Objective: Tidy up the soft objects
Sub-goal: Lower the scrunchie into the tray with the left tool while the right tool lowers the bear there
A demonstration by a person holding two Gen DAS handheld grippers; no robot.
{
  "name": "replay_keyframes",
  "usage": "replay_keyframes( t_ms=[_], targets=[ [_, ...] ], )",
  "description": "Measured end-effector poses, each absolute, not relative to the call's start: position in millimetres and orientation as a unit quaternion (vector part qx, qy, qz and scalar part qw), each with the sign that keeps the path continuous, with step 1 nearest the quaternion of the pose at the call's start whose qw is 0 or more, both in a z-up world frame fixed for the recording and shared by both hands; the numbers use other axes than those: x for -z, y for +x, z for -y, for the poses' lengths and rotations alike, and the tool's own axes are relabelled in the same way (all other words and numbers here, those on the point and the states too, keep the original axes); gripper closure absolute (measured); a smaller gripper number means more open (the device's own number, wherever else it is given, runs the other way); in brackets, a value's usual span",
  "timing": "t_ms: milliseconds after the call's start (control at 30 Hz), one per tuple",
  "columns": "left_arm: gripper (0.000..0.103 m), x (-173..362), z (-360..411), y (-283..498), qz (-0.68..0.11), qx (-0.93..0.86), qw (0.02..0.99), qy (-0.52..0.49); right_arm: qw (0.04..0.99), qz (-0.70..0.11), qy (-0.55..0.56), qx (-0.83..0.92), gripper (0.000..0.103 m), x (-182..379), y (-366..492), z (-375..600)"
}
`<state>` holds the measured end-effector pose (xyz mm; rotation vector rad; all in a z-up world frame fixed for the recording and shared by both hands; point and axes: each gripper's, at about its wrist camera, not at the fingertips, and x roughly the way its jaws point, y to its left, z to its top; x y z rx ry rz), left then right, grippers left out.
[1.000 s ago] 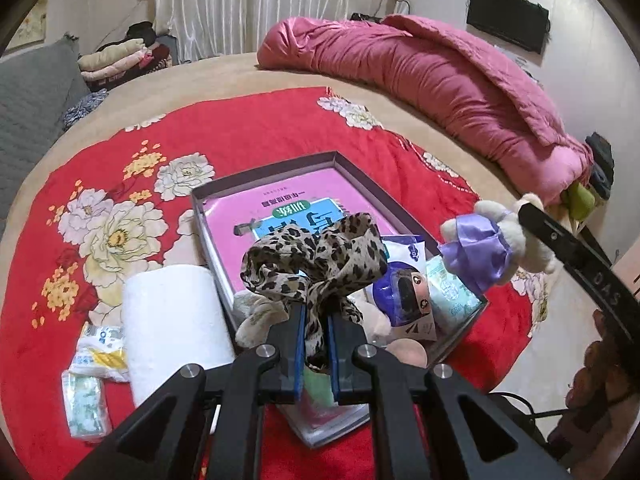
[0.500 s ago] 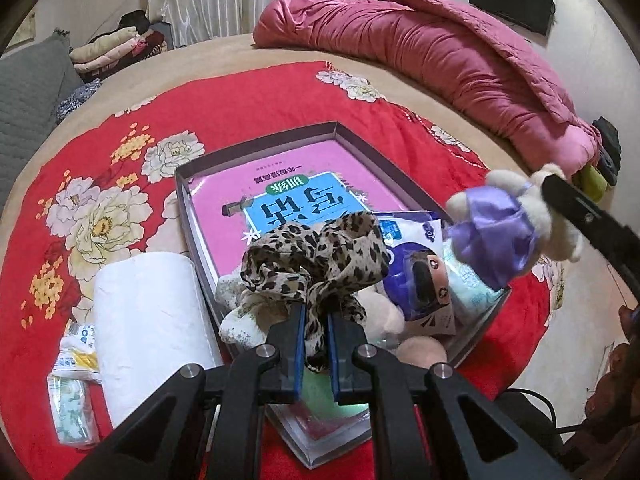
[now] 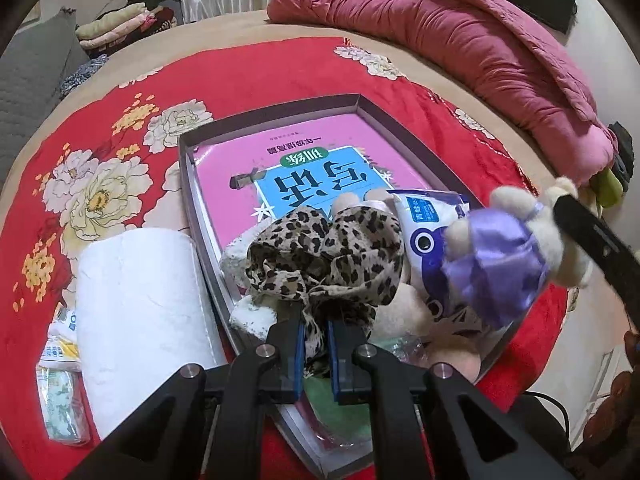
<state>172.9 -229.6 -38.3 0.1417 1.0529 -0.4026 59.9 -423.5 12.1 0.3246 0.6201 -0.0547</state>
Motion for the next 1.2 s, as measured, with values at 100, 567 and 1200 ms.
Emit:
replay_keyframes(
  t_ms=[100,567,1200],
  targets=[
    [0.093,39.5,231.2,172.8,-0.499,0.194,0.842,0.070,0.936,-0.310,0.166,0.016,0.072,-8.1,61.2,420.6],
    [0.093,43.0,230.4,171.1,-0.501,0.194,0.841,0.069,0.927,-0.335,0.170,0.007,0.072,3.6,68.8,418.2],
    [0.093,41.7,228.4,168.5,-0.501,0.195,0.840,0.065,0.924,-0.343,0.169,0.030,0.068,9.0,68.9,420.1]
  ],
)
